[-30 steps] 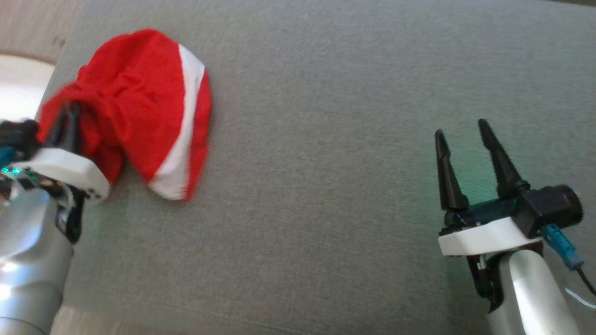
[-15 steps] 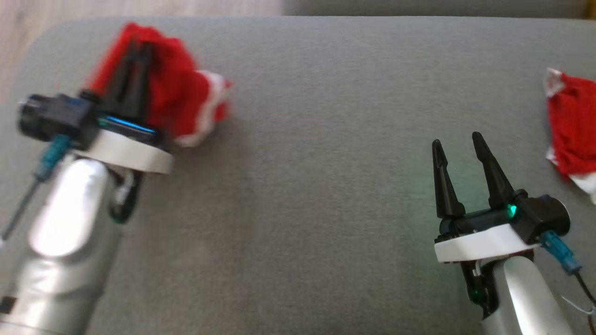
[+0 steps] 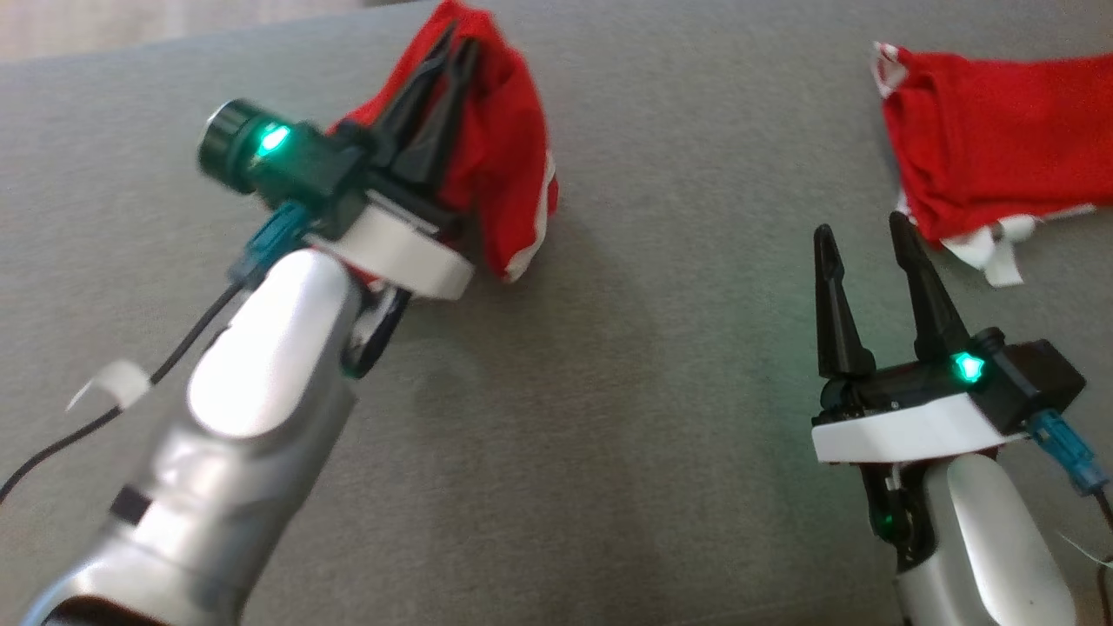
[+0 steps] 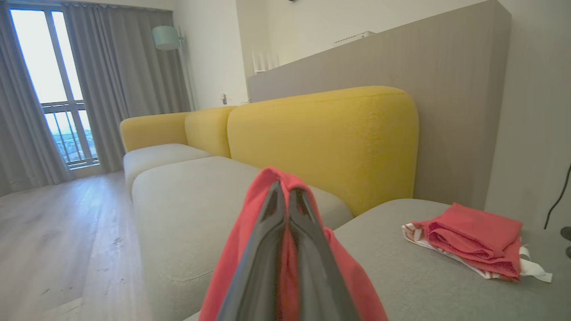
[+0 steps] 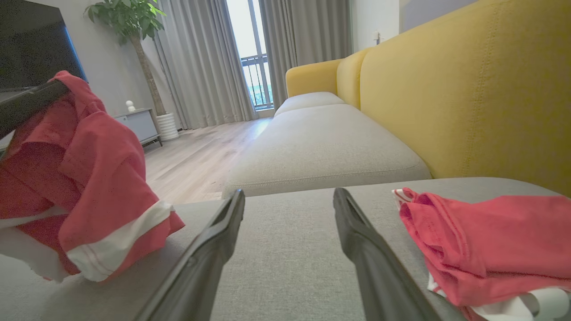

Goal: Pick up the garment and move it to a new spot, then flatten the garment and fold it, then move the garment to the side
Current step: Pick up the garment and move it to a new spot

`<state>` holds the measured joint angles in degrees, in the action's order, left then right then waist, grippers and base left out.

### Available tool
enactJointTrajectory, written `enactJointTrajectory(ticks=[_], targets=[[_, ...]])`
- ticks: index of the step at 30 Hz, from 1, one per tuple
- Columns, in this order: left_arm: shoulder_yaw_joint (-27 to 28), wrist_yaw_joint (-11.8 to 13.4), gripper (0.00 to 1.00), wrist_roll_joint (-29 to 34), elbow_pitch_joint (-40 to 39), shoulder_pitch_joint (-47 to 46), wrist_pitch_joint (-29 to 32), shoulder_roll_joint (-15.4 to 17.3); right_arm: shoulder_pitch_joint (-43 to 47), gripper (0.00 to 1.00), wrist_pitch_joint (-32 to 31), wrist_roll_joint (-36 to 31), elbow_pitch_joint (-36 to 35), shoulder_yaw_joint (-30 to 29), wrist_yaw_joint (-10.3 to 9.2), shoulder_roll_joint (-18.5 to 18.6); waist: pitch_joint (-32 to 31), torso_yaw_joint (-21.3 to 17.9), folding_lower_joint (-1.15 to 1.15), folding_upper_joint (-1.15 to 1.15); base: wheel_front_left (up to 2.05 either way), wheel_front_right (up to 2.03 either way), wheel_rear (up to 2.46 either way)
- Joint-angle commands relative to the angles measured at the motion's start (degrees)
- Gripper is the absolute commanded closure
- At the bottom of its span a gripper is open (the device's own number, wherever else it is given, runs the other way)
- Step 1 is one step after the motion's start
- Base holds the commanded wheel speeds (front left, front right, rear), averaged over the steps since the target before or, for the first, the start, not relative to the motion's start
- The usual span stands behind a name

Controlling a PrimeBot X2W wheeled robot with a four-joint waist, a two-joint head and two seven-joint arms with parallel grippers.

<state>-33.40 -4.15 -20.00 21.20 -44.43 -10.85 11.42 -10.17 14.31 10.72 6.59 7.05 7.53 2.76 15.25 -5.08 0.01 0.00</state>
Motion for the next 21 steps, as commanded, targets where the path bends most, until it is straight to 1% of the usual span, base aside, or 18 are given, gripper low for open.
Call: enactJointTrajectory(ticks=[1,3,7,9,11,16,21], targets=[[1.5,-0.3,0.86,0.6,-1.2,-2.9,-0.1,0.6,-1.6,0.0,0.7,0.5,-2.2,1.3,-0.04,0.1,1.6,-2.1,-0.01,0.0,0.0,0.0,0.0],[0.9,-0.1,0.0,0.6,0.0,-4.0,-0.6,-1.2,-1.9,0.0,0.7,1.0,-2.4,1.3,-0.04,0.1,2.0,-2.9,-0.01,0.0,0.0,0.0,0.0],[-1.1,-0.5,0.0,1.0,2.4,-5.4,-1.7,-3.9,-2.0,0.0,0.7,1.2,-2.2,1.2,-0.04,0.1,2.1,-3.5,-0.01,0.0,0.0,0.0,0.0],[-1.4,-0.7,0.0,0.8,3.2,-5.4,-2.2,-4.6,-2.0,0.0,0.7,1.2,-2.1,0.8,-0.04,0.1,1.9,-3.2,-0.01,0.0,0.0,0.0,0.0],[-1.2,-0.7,0.0,0.5,3.9,-4.9,-2.7,-4.5,-1.9,0.0,0.7,1.2,-2.1,0.3,-0.04,0.1,1.6,-2.5,-0.01,0.0,0.0,0.0,0.0],[1.7,0.4,0.0,-0.7,4.4,-1.7,-3.7,-2.2,-1.4,0.0,0.7,0.5,-2.0,-0.3,-0.04,0.1,0.0,0.6,-0.01,0.0,0.0,0.0,0.0],[7.0,2.3,0.0,-2.3,1.6,5.4,-4.1,1.1,-0.3,0.0,0.7,-0.5,-1.7,-0.9,-0.04,0.1,-2.4,3.9,-0.01,0.0,0.0,0.0,0.0]])
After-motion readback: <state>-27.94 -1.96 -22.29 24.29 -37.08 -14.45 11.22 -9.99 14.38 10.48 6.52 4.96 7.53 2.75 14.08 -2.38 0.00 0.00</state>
